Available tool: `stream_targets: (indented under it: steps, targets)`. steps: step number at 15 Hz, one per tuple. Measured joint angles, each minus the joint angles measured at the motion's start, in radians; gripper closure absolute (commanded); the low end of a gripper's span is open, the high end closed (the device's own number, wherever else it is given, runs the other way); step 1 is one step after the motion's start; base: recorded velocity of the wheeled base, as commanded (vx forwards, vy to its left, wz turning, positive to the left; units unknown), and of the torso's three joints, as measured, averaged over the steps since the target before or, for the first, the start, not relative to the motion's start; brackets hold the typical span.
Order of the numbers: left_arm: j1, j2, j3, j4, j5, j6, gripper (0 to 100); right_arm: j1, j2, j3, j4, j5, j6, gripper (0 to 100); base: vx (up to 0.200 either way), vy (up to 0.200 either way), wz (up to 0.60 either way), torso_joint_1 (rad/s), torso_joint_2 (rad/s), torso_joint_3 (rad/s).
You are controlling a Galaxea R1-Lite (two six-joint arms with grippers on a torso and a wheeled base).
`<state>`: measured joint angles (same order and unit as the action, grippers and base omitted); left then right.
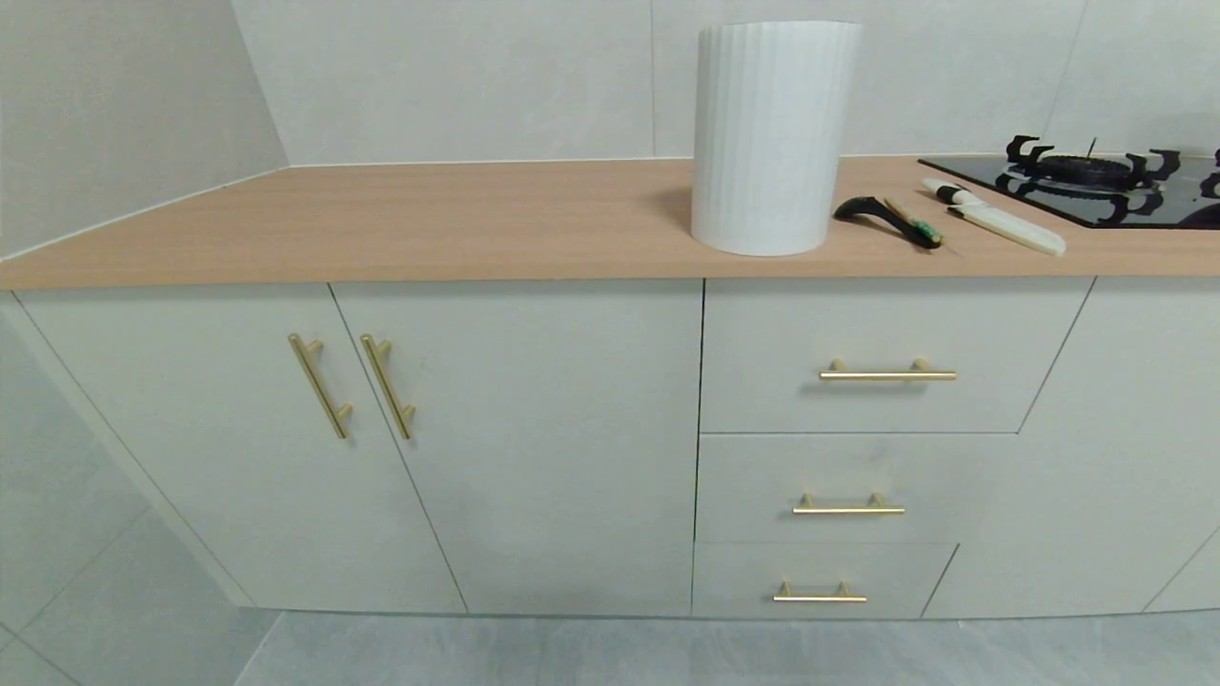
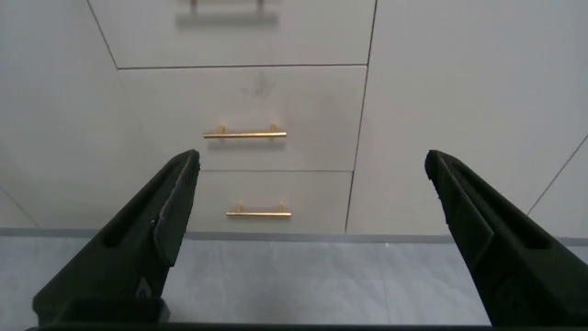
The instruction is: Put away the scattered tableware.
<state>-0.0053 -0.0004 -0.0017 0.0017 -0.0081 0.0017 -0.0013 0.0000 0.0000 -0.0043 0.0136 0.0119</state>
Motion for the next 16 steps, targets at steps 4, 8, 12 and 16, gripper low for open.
stream_targets:
  steps: [4,8,12,16]
  targets:
    - [0.0,0.0,0.0,0.0,0.0,0.0,0,0.0,0.0,0.0,0.0,0.0,-0.001,0,0.0,0.0,-0.15,-0.001,0.0,0.002]
    - [0.0,0.0,0.0,0.0,0.0,0.0,0,0.0,0.0,0.0,0.0,0.0,-0.001,0,0.0,0.0,-0.3,-0.002,0.0,0.001]
    - [0.0,0.0,0.0,0.0,0.0,0.0,0,0.0,0.0,0.0,0.0,0.0,-0.001,0,0.0,0.0,0.0,0.0,0.0,0.0]
    - [0.0,0.0,0.0,0.0,0.0,0.0,0,0.0,0.0,0.0,0.0,0.0,-0.001,0,0.0,0.0,0.0,0.0,0.0,0.0]
